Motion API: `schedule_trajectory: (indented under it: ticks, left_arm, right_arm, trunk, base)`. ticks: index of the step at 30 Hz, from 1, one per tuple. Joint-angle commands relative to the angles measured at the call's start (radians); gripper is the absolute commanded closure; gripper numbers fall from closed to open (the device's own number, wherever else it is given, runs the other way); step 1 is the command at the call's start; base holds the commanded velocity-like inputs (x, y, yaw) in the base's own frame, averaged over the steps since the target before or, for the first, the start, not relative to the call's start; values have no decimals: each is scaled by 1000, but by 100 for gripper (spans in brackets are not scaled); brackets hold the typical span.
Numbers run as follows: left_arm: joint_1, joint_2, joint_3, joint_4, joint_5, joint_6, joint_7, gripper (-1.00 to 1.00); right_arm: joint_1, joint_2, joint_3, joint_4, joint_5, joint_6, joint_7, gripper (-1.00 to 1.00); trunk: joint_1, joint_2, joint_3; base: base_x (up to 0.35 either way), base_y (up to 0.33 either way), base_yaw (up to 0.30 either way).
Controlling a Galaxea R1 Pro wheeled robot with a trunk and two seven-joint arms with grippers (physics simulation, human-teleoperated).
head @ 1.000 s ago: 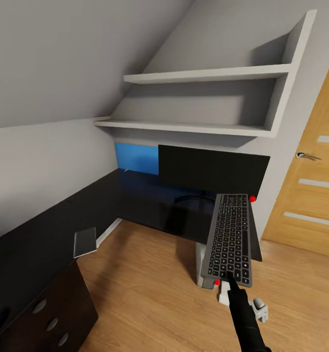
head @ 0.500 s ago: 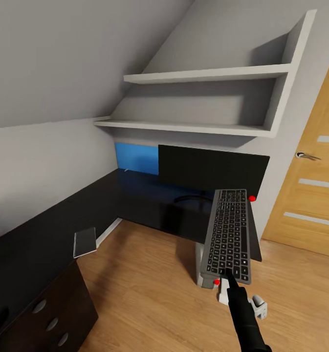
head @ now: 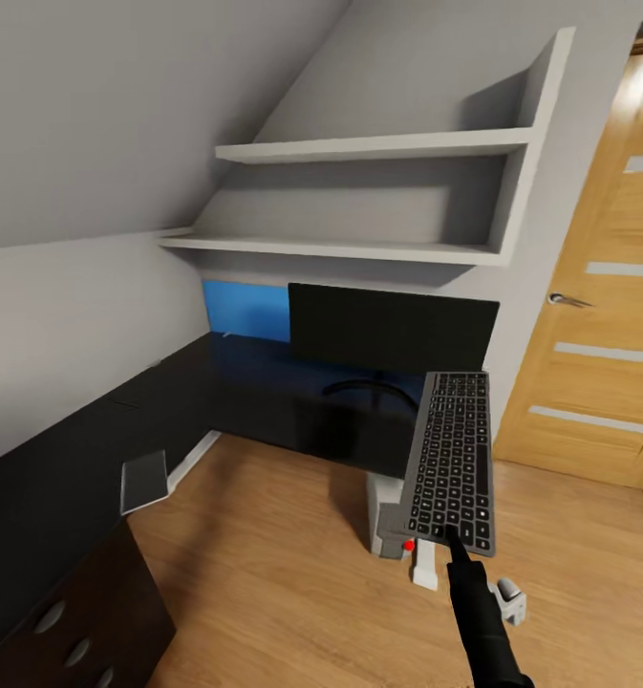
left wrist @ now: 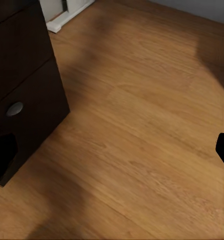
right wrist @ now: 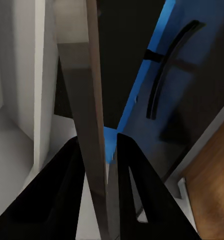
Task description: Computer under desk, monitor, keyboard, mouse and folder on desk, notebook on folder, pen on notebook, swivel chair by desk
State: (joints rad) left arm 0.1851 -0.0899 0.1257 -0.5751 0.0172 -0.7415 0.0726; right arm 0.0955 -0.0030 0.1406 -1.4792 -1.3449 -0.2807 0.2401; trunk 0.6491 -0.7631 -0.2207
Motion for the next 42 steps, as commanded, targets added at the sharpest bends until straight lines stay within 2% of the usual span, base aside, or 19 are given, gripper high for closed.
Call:
schedule_trajectory:
  ticks: [1, 4, 10, 15, 20, 21, 22, 25, 27, 34, 42]
  left_arm:
    - [1, -1, 2, -2, 1, -1, 0, -100]
    - [1, -1, 2, -2, 1, -1, 1, -100]
    - [1, -1, 2, -2, 1, -1, 1, -100]
    - [1, -1, 2, -2, 1, -1, 1, -100]
    - [1, -1, 2, -2, 1, -1, 1, -100]
    - [1, -1, 2, -2, 1, -1, 1, -100]
    - [1, -2, -1, -2, 0, -1, 0, -100]
    - [1, -2, -1, -2, 0, -1, 0, -100]
    - [1, -1, 1, -2, 0, -1, 0, -100]
    - [1, -1, 2, -2, 1, -1, 1, -100]
    - [1, -1, 2, -3, 1, -1, 0, -100]
  right_arm:
    - [0, 0, 2, 0, -11, -7, 8, 100]
    - [0, 1, 5, 7, -11, -54, 8, 100]
    - [0, 9, 9, 34, -13, -88, 8, 100]
    - [-1, 54, 7, 85, -12, -113, 8, 100]
    - [-3, 82, 12, 115, -15, -238, 8, 100]
    - [-3, 103, 13, 124, -19, -260, 8, 100]
    - [-3, 151, 12, 151, -126, -277, 12, 100]
    - [-3, 157, 13, 150, -186, -276, 14, 100]
    - [-3, 160, 14, 132, -208, -276, 15, 100]
    - [-4, 161, 17, 67, -219, -275, 15, 100]
    - [-14, 160, 16, 75, -220, -266, 13, 100]
  trunk:
    - [0, -1, -1]
    - [0, -1, -1]
    - [0, -1, -1]
    - [0, -1, -1]
    - [0, -1, -1]
    - [0, -1, -1]
    - [0, -1, -1]
    - [0, -1, -1]
    - [0, -1, -1]
    - [0, -1, -1]
    - [0, -1, -1]
  base:
    - [0, 0, -263]
    - [0, 0, -264]
    - [0, 0, -265]
    - [0, 0, -265]
    - [0, 0, -212]
    - [0, 0, -60]
    - [0, 0, -8]
    - [0, 0, -4]
    - [0, 0, -1]
    - [0, 0, 0]
    - [60, 0, 0]
